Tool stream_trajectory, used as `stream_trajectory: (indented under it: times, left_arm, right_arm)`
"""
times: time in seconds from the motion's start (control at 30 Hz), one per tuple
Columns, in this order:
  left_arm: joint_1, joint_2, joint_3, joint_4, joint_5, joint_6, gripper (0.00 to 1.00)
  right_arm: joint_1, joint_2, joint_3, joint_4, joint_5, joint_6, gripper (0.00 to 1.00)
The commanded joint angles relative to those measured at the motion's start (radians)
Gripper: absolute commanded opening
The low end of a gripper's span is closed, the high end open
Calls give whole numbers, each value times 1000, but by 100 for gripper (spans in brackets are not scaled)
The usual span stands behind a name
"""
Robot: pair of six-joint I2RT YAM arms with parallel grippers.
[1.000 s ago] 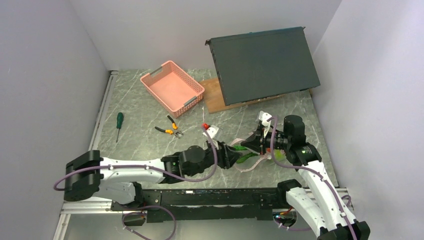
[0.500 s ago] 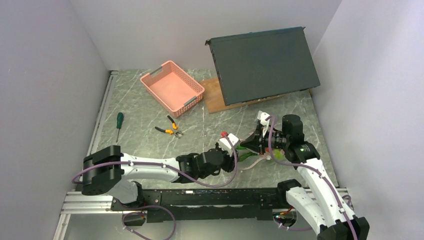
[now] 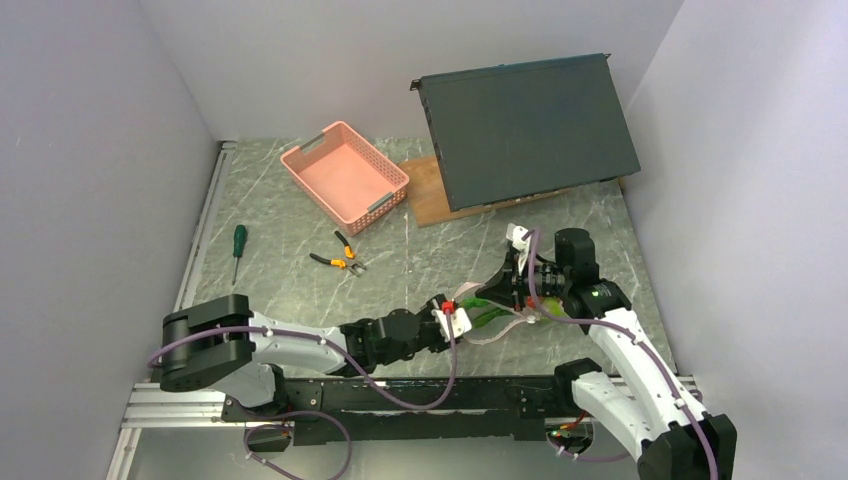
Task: Open the zip-top bag and remove the fake food
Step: Pick up the fake vegetable from the zipper food storage bag.
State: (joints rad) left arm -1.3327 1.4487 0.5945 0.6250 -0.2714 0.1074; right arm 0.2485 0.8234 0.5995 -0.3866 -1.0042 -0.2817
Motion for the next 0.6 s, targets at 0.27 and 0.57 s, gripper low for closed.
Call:
stream_trajectory:
  times: [0.27,0.57]
  left_arm:
    - [1,65,-91,336,59,328,57]
    - [2,178,-81,359,32,346,48]
  right_arm:
    - [90,45,-22,46,20,-36,0]
    - [145,89,-26,86,110,-8,0]
